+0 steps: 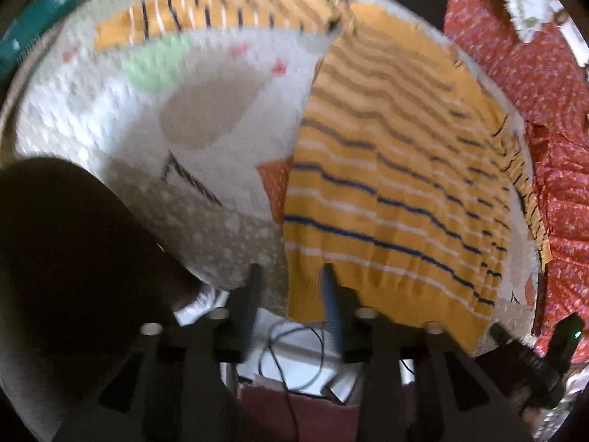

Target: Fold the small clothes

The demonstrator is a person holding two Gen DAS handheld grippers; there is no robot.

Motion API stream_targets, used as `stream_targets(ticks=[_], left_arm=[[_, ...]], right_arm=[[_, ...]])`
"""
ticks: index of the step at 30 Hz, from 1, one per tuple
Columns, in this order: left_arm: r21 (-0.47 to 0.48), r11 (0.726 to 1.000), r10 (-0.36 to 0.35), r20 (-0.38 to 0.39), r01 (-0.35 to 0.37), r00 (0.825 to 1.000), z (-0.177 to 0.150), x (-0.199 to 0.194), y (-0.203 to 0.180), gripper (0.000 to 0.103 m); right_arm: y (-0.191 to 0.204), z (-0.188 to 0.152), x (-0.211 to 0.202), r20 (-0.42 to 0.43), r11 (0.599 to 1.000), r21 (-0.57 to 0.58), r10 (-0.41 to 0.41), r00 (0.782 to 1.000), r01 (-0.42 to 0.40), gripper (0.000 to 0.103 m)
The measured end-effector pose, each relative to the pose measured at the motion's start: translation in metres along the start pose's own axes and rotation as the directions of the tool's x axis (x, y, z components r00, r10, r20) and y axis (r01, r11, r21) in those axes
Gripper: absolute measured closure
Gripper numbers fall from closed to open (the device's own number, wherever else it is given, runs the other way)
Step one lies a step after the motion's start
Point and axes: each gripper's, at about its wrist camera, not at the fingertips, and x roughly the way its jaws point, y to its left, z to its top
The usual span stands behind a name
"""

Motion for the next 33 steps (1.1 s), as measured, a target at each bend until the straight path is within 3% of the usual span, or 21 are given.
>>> stream_targets(ticks=[3,5,9,13,16,19,20,22,26,33], left_arm=[[0.075,0.997,0.001,0.062,-0.005,0.998,0.019,-0.006,-0.027,0.044],[0.133,0.991,0.012,0.064,-0.020,0.998,0.032,0.001,-0.050,0.042],[0.239,0.970,0.027,0.055,-0.039,0.998,0.062,0.040,-0.105,0.042],[0.264,0.963,0.058,0.015,-0.060,0.998,0.073,0.090,-0.129,0.042],[0.257,0.959,0.119,0.004,-0.116,0.993,0.073,0.115,-0.127,0.040],[0.278,0.952,0.119,0.045,-0.127,0.992,0.067,0.114,-0.124,0.032],[0.288,0.948,0.127,0.054,-0.137,0.990,0.065,0.114,-0.123,0.030],[0.288,0.945,0.139,0.074,-0.154,0.988,0.061,0.114,-0.121,0.024],[0.293,0.940,0.157,0.090,-0.177,0.984,0.058,0.115,-0.123,0.021],[0.281,0.941,0.174,0.072,-0.188,0.982,0.059,0.120,-0.121,0.013]], right_arm=[[0.001,0.013,-0.024,0.120,1.000,-0.018,-0.003,0.993,0.005,0.086],[0.006,0.027,-0.028,0.150,0.999,-0.026,0.031,0.988,-0.028,0.086],[0.034,0.058,-0.004,0.146,0.992,-0.073,0.116,0.982,-0.106,0.086],[0.047,0.076,0.033,0.083,0.985,-0.061,0.166,0.983,-0.161,0.085],[0.024,0.085,0.053,0.069,0.998,-0.003,0.064,0.996,-0.064,0.086],[-0.005,0.089,0.036,0.123,0.996,0.052,0.063,0.990,-0.070,0.092],[-0.015,0.089,0.024,0.165,0.996,0.082,0.004,0.986,-0.018,0.089],[-0.030,0.087,0.003,0.229,0.982,0.143,-0.151,0.962,0.120,0.070],[-0.048,0.080,-0.020,0.256,0.975,0.219,-0.097,0.962,0.040,0.069],[-0.053,0.071,-0.030,0.242,0.965,0.256,-0.116,0.963,0.052,0.064]])
